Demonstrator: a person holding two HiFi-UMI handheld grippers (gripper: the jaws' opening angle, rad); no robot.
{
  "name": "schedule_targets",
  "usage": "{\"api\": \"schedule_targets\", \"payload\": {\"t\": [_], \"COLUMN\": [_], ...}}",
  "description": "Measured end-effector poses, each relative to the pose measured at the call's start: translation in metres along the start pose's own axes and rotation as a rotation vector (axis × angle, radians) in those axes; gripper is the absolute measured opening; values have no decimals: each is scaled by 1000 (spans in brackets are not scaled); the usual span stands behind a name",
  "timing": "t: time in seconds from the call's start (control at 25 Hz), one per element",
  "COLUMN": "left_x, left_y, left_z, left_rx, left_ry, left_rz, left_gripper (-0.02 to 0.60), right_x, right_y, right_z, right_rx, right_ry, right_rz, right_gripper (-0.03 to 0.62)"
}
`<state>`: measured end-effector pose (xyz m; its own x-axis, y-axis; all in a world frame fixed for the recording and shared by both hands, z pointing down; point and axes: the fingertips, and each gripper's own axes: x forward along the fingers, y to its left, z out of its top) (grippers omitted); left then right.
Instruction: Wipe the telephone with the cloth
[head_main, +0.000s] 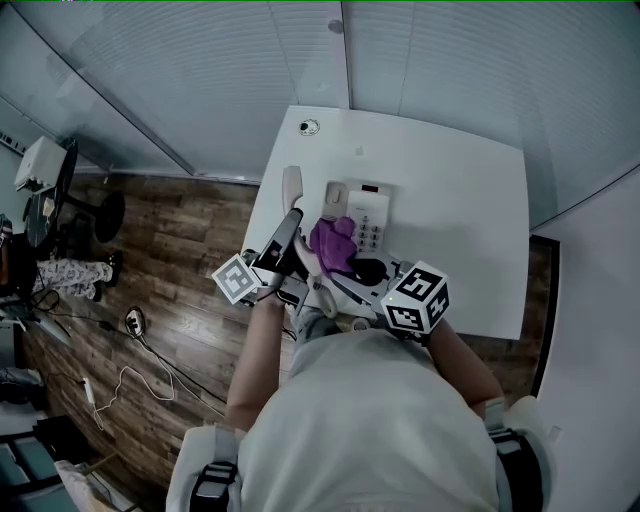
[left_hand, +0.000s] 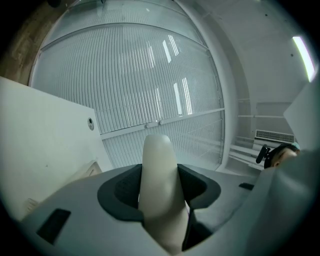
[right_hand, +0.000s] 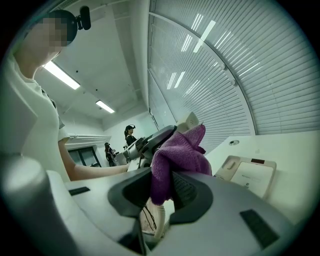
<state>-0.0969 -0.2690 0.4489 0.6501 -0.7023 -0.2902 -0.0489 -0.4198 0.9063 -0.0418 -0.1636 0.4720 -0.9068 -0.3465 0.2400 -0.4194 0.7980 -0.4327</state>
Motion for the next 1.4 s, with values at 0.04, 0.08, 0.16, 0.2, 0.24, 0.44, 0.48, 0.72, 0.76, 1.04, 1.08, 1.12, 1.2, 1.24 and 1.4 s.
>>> {"api": "schedule_targets", "payload": {"t": [0.04, 0.08, 0.16, 0.2, 0.24, 0.44, 0.48, 0.72, 0.76, 1.04, 1.08, 1.12, 1.2, 1.24, 1.4], "left_x": [0, 0, 1, 2, 2, 1, 0, -2, -3, -1, 0, 1, 2, 4, 9], "left_y": [1, 1, 3, 4, 5, 14, 15, 40, 46, 82, 86, 90, 98, 101, 113], "left_z": [1, 1, 1, -1, -2, -10, -10, -17, -19, -30, -32, -36, -41, -43, -49], "left_rx": [-1, -4, -6, -2, 5, 54, 67, 234, 279, 480, 500, 519, 555, 571, 621], "left_ry": [-3, -6, -9, -7, -3, 24, 29, 113, 136, 232, 250, 268, 304, 320, 364], "left_rz": [3, 5, 14, 21, 30, 89, 104, 273, 308, 481, 500, 517, 549, 564, 622], "left_gripper": [227, 227, 227, 227, 227, 227, 227, 227, 227, 227, 227, 227, 227, 227, 227], "right_x": [0, -1, -2, -4, -7, -20, -23, -41, -44, -58, -59, -60, -62, -63, -65], "right_y": [0, -1, -3, -6, -8, -22, -25, -46, -49, -61, -62, -63, -64, -65, -66], "right_z": [-1, -1, -2, -2, -3, -8, -7, -10, -12, -17, -16, -16, -15, -14, -12], "right_rx": [-2, -4, -7, -8, -9, -25, -26, -13, -3, 43, 48, 50, 52, 53, 58], "right_ry": [3, 5, 8, 9, 9, 13, 11, -10, -14, -53, -57, -60, -65, -68, -73], "right_rz": [-2, -4, -16, -29, -45, -134, -152, -268, -277, -325, -329, -333, -340, -343, -351], "right_gripper": [98, 98, 98, 98, 98, 98, 98, 98, 98, 98, 98, 98, 98, 98, 98]}}
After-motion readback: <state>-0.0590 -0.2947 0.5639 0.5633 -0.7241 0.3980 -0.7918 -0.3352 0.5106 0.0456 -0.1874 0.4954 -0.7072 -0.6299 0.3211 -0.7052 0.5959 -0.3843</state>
